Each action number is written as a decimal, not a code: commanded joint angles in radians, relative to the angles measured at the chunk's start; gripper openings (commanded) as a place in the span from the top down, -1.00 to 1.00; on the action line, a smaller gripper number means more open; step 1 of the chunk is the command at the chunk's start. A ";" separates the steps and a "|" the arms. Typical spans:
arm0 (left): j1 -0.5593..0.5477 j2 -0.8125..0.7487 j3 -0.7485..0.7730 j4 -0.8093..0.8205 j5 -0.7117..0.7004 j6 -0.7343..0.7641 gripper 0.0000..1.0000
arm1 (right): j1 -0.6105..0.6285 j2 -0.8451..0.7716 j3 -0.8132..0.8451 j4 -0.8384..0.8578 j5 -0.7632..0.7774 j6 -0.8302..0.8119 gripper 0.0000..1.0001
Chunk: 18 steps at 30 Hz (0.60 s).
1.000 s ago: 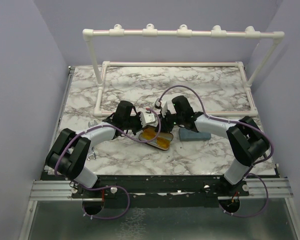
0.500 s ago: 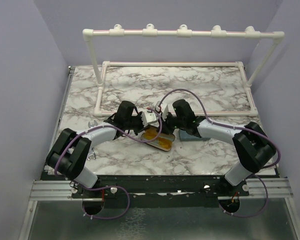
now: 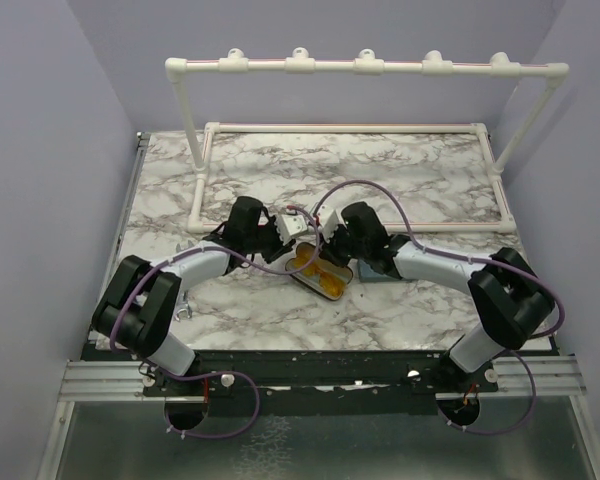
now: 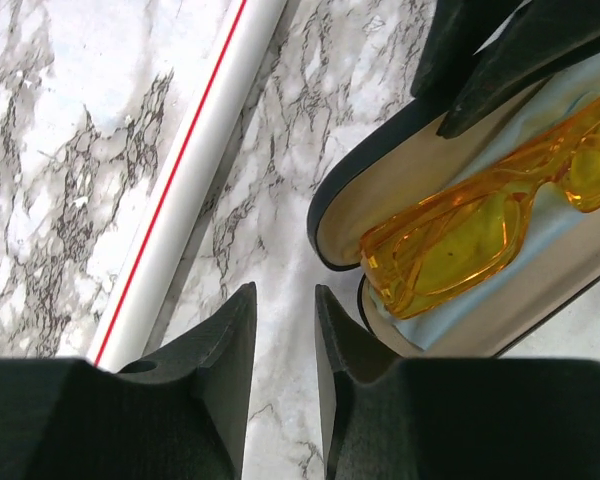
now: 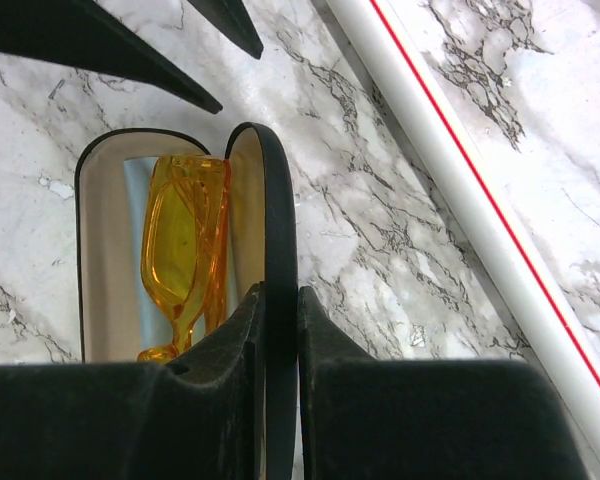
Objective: Organize the sunglasses
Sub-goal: Adjust the sunglasses in the sunglasses case.
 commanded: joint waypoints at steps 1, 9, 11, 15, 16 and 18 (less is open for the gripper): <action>0.017 0.002 0.032 0.001 0.001 -0.049 0.39 | 0.040 -0.037 0.011 -0.012 0.090 -0.031 0.99; 0.110 -0.038 0.043 -0.234 0.118 0.179 0.37 | 0.115 -0.034 0.023 -0.018 0.272 -0.026 0.99; 0.115 -0.048 0.052 -0.336 0.104 0.313 0.32 | 0.126 -0.025 0.027 -0.020 0.288 -0.024 0.99; 0.148 -0.075 0.113 -0.538 0.053 0.522 0.18 | 0.140 -0.016 0.037 -0.025 0.310 -0.019 0.99; 0.157 -0.071 0.143 -0.617 0.041 0.578 0.12 | 0.143 -0.014 0.040 -0.026 0.312 -0.021 0.99; 0.183 -0.042 0.222 -0.803 0.016 0.685 -0.06 | 0.148 -0.011 0.046 -0.028 0.312 -0.021 0.99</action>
